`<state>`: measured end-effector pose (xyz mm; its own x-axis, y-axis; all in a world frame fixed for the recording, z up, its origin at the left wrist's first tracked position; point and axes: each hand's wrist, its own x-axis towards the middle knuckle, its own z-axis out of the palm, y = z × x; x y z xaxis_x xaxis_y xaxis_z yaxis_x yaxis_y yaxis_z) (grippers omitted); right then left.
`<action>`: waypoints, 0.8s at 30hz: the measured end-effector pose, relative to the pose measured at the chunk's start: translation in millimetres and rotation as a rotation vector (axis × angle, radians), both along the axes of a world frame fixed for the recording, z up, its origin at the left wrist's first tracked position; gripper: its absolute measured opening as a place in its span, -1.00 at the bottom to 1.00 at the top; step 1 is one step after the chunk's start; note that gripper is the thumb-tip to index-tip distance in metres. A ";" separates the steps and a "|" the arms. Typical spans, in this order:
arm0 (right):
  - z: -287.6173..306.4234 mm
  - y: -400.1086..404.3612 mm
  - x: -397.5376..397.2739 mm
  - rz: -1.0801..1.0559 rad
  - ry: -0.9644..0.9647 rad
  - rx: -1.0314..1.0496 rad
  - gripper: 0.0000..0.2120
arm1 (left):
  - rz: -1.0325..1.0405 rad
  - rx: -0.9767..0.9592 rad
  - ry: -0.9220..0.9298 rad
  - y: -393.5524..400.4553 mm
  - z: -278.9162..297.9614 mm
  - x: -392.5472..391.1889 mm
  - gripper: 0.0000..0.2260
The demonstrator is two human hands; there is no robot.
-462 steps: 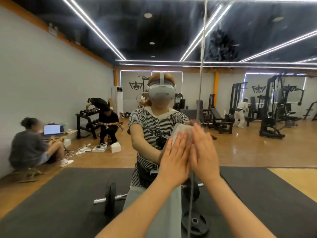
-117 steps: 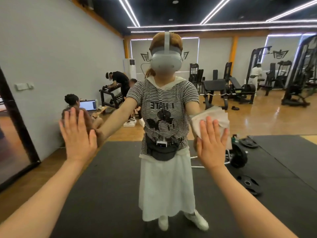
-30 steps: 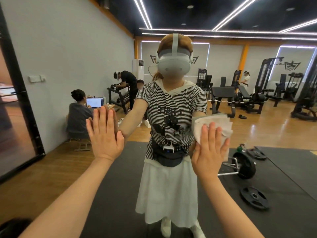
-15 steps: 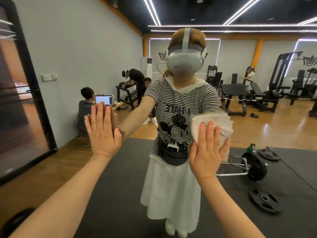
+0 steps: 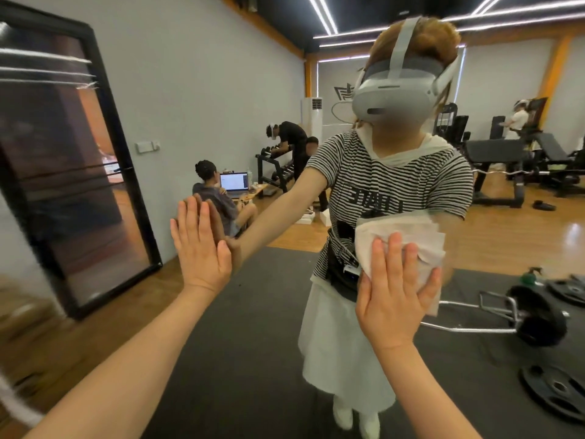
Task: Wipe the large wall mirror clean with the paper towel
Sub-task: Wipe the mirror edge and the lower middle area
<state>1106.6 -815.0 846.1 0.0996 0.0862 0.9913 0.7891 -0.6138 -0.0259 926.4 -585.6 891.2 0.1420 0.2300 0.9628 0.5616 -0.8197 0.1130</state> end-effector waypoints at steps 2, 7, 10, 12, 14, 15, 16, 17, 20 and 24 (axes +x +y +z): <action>-0.3 -0.6 -0.4 0.005 -0.002 0.000 -0.42 | 0.008 -0.003 0.008 -2.3 0.5 -0.7 -0.44; 0.2 -1.5 -1.4 -0.006 -0.003 -0.004 -0.42 | -0.006 -0.013 0.019 -0.7 -0.8 -0.7 -0.41; -2.3 -2.8 -1.4 -0.008 -0.002 -0.007 -0.40 | -0.021 -0.003 0.008 3.3 -1.4 0.1 -0.41; -5.0 -3.5 -1.6 -0.025 -0.008 -0.011 -0.39 | -0.027 -0.010 0.010 5.2 -1.5 -0.3 -0.42; -5.5 -3.2 -2.1 -0.038 -0.016 -0.008 -0.44 | -0.038 -0.014 0.020 6.1 -1.9 -1.0 -0.44; -4.5 -3.1 -2.8 -0.044 -0.018 -0.004 -0.47 | -0.043 -0.010 0.024 6.7 -2.3 -1.3 -0.44; -2.6 -2.6 -4.5 -0.045 -0.012 0.005 -0.49 | -0.049 -0.003 0.028 7.3 -1.8 -1.7 -0.44; -0.2 -1.6 -7.5 -0.042 0.006 0.020 -0.50 | -0.055 0.005 0.030 7.2 -0.4 -2.2 -0.43; 6.2 10.6 -26.9 -0.031 0.153 0.110 -0.48 | -0.078 0.006 0.053 4.3 3.1 -4.2 -0.43; 22.6 50.3 -66.1 -0.057 0.363 0.194 -0.32 | -0.123 -0.010 0.083 0.9 8.7 -14.3 -0.41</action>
